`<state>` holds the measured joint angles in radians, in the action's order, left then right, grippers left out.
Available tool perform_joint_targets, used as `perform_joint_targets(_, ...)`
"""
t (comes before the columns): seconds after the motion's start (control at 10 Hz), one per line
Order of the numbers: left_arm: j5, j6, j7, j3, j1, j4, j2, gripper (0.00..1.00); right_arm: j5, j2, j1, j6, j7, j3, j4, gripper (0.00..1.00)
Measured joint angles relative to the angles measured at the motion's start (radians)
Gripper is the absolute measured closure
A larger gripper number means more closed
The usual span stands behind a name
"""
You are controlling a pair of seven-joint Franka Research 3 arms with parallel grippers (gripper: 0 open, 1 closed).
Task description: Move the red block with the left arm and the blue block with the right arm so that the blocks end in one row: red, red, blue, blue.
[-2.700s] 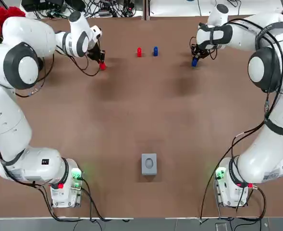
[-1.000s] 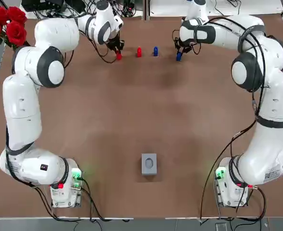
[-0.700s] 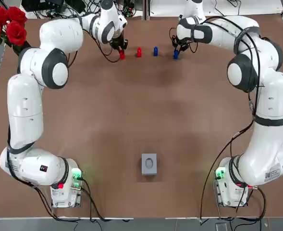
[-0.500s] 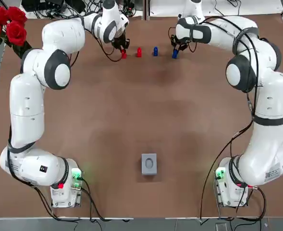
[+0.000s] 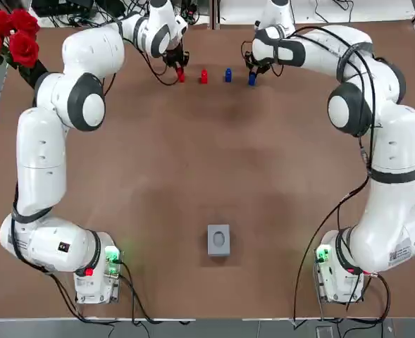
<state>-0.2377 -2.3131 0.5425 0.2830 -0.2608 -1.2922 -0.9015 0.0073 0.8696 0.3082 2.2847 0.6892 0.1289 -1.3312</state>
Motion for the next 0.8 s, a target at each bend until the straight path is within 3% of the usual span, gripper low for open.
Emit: perform_joint_targets(0.8, -0.001, 0.0, 0.0, -0.002, 0.0, 0.007, -0.008, 0.7, -0.018, 0.052, 0.001, -0.04, 0.001, 0.005, 0.091, 0.67)
